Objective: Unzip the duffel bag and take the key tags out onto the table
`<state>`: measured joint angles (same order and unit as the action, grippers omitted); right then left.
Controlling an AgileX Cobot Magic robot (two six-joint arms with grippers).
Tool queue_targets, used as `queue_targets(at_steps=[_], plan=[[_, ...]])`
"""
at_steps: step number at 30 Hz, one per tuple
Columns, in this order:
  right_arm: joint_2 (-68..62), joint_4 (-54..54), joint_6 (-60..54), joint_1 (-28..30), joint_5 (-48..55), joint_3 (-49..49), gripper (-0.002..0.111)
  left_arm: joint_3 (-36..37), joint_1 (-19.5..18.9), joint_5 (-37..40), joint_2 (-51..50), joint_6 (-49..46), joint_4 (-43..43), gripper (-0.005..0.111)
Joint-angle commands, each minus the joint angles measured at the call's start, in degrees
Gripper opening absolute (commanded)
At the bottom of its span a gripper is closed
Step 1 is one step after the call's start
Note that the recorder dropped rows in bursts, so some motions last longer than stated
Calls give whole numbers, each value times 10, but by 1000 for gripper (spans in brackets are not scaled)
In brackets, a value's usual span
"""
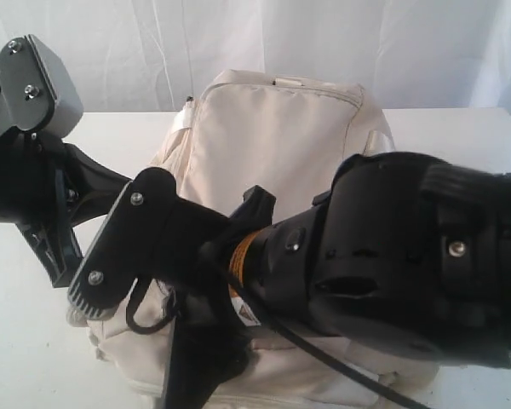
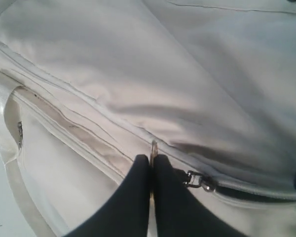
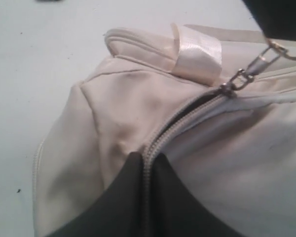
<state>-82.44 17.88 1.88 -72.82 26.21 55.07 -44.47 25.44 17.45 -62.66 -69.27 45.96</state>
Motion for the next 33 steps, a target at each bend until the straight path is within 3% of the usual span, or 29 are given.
queue_targets(at_steps=[1, 7, 12, 23, 29, 33], plan=[[4, -30, -6, -34, 65, -3, 0, -2, -1, -33, -2, 5, 9, 0], [15, -30, -2, -41, 158, -9, 0, -2, -1, -42, -2, 5, 9, 0], [47, -19, 36, -41, 173, -49, 0, -2, -1, -42, -2, 6, 9, 0], [134, 154, 256, -40, 285, -165, 0, -2, -1, -45, -2, 16, 7, 0], [174, 187, 318, 14, 335, -211, 0, -2, -2, -50, -2, 42, -9, 0], [187, 201, 318, 85, 347, -219, 0, -2, -3, -55, -2, 70, -34, 0]])
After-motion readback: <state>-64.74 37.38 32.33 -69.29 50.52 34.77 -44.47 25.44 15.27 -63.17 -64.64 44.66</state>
